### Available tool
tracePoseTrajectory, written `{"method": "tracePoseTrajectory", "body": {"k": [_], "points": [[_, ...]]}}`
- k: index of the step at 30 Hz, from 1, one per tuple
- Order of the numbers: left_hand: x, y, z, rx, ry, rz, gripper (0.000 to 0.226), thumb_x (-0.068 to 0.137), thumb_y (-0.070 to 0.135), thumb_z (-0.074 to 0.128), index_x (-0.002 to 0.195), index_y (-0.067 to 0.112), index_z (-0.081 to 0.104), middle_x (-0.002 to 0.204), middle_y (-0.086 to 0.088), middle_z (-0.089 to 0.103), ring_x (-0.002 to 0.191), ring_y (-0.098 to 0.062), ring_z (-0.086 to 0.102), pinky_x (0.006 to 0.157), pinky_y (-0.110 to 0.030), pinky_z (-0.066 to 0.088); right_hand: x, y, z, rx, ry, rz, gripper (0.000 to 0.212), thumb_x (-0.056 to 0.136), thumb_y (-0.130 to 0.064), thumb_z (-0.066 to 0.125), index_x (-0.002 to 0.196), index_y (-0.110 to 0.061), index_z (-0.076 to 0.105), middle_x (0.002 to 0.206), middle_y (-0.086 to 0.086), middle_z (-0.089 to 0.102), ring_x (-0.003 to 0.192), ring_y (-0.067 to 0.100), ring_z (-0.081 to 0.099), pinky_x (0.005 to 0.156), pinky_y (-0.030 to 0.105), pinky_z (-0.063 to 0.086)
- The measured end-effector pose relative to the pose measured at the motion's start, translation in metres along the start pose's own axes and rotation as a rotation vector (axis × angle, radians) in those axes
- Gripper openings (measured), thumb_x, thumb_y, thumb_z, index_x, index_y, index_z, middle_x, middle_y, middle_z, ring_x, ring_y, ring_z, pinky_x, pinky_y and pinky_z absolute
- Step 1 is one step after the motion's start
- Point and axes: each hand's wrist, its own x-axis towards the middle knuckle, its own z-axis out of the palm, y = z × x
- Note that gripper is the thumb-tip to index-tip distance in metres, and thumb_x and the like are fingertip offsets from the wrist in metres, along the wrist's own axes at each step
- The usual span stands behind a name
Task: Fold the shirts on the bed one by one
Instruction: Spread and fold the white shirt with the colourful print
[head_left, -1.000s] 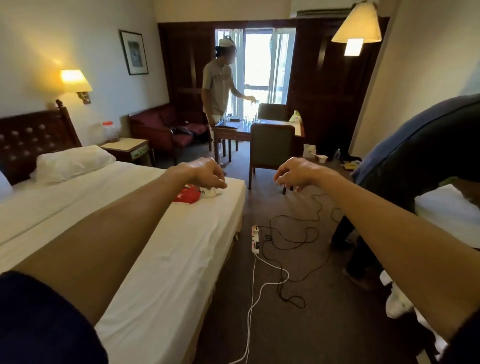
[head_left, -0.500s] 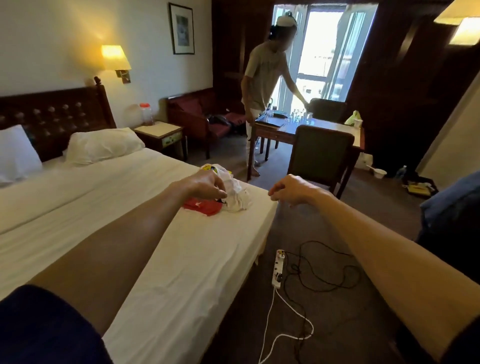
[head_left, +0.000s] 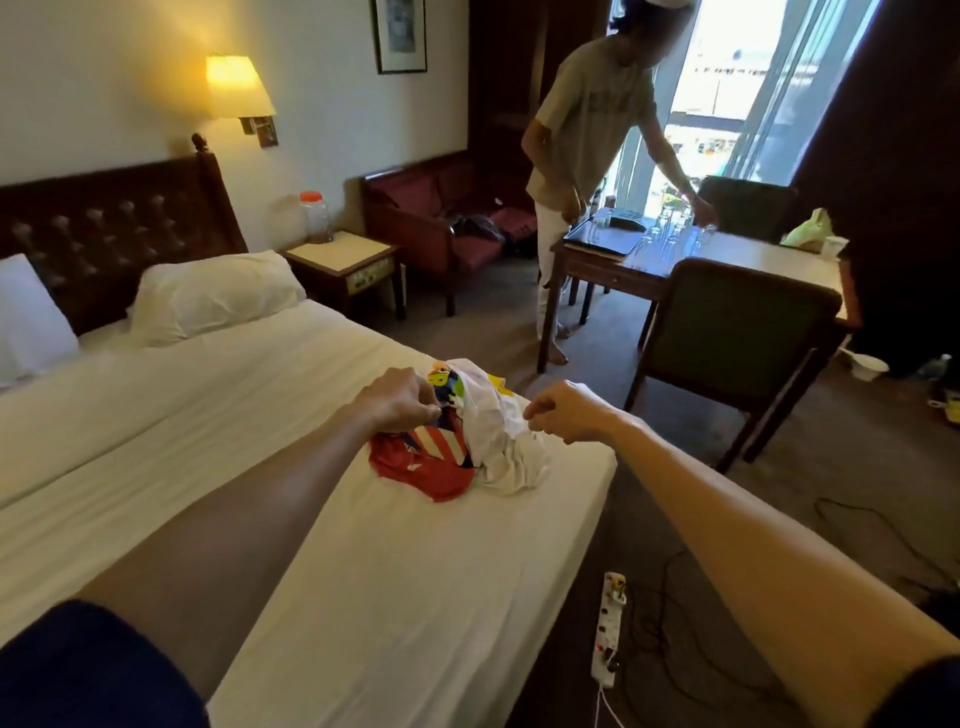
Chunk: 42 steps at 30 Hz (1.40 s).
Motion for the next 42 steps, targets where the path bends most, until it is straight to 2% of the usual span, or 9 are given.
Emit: {"method": "tracePoseTrajectory", "body": {"k": [6, 11, 14, 21, 27, 31, 35, 39, 42], "points": [[0.12, -0.027, 0.038, -0.02, 0.127, -0.134, 0.013, 0.089, 0.027, 0.063, 0.09, 0.019, 0.073, 0.09, -0.002, 0.071, 0.081, -0.02, 0.064, 0.07, -0.033, 0.054, 0.151, 0.041, 0.005, 0.015, -0.121, 0.018, 0.018, 0.094, -0.019, 0.063, 0.108, -0.014, 0.074, 0.103, 0.009, 0.067, 0.09, 0.027, 0.066, 0.073, 0.032, 0.06], [0.229, -0.06, 0.088, -0.037, 0.069, -0.257, 0.014, 0.092, 0.024, 0.056, 0.097, 0.02, 0.069, 0.092, -0.001, 0.07, 0.084, -0.021, 0.065, 0.07, -0.036, 0.055, 0.286, 0.089, 0.035, 0.019, -0.219, 0.022, 0.022, 0.094, -0.018, 0.06, 0.11, -0.013, 0.075, 0.102, 0.001, 0.067, 0.078, 0.007, 0.055, 0.06, 0.007, 0.042], [0.294, -0.073, 0.12, -0.042, 0.044, -0.257, 0.021, 0.094, 0.025, 0.055, 0.109, 0.02, 0.067, 0.102, -0.001, 0.069, 0.092, -0.022, 0.065, 0.072, -0.037, 0.055, 0.352, 0.123, 0.066, 0.058, -0.258, 0.092, 0.023, 0.092, -0.017, 0.058, 0.108, -0.011, 0.075, 0.11, 0.004, 0.071, 0.102, 0.018, 0.063, 0.085, 0.022, 0.047], [0.417, -0.096, 0.197, 0.129, -0.087, -0.094, 0.043, 0.092, 0.0, 0.05, 0.13, 0.018, 0.057, 0.138, -0.003, 0.048, 0.128, -0.027, 0.046, 0.086, -0.043, 0.052, 0.453, 0.189, 0.148, 0.154, -0.267, 0.263, 0.048, 0.092, -0.025, 0.06, 0.138, -0.012, 0.051, 0.132, 0.011, 0.06, 0.121, 0.029, 0.056, 0.089, 0.029, 0.046], [0.486, -0.126, 0.241, 0.445, -0.217, 0.084, 0.06, 0.097, 0.0, 0.047, 0.151, 0.024, 0.035, 0.166, -0.004, 0.003, 0.151, -0.029, 0.01, 0.112, -0.052, 0.031, 0.51, 0.217, 0.203, 0.187, -0.187, 0.354, 0.049, 0.092, -0.03, 0.059, 0.133, -0.005, 0.05, 0.125, 0.017, 0.059, 0.115, 0.037, 0.057, 0.09, 0.042, 0.05], [0.51, -0.141, 0.26, 0.548, -0.206, 0.138, 0.06, 0.094, 0.009, 0.056, 0.149, 0.021, 0.035, 0.16, -0.006, 0.021, 0.146, -0.028, 0.017, 0.11, -0.051, 0.031, 0.528, 0.229, 0.223, 0.173, -0.136, 0.375, 0.021, 0.092, -0.024, 0.058, 0.098, -0.006, 0.067, 0.101, 0.017, 0.066, 0.099, 0.036, 0.062, 0.076, 0.039, 0.051], [0.518, -0.145, 0.266, 0.579, -0.099, 0.133, 0.031, 0.095, 0.011, 0.05, 0.124, 0.017, 0.059, 0.133, 0.001, 0.053, 0.129, -0.026, 0.039, 0.1, -0.039, 0.037, 0.524, 0.232, 0.228, 0.178, -0.018, 0.304, 0.019, 0.096, -0.018, 0.053, 0.092, -0.007, 0.068, 0.1, 0.015, 0.063, 0.098, 0.034, 0.058, 0.08, 0.04, 0.048], [0.501, -0.146, 0.251, 0.371, 0.046, 0.089, 0.023, 0.095, 0.013, 0.047, 0.106, 0.018, 0.067, 0.113, 0.003, 0.064, 0.116, -0.023, 0.05, 0.093, -0.034, 0.034, 0.512, 0.205, 0.214, 0.354, 0.139, 0.254, 0.023, 0.096, -0.022, 0.044, 0.074, -0.014, 0.046, 0.077, 0.006, 0.056, 0.079, 0.03, 0.054, 0.074, 0.049, 0.045], [0.473, -0.146, 0.216, 0.088, 0.24, 0.042, 0.01, 0.089, 0.01, 0.058, 0.092, 0.006, 0.066, 0.094, -0.009, 0.067, 0.096, -0.03, 0.06, 0.083, -0.04, 0.043, 0.505, 0.171, 0.185, 0.446, 0.207, 0.167, 0.018, 0.093, -0.027, 0.039, 0.082, -0.017, 0.05, 0.073, 0.006, 0.057, 0.075, 0.03, 0.055, 0.069, 0.048, 0.044]]}}
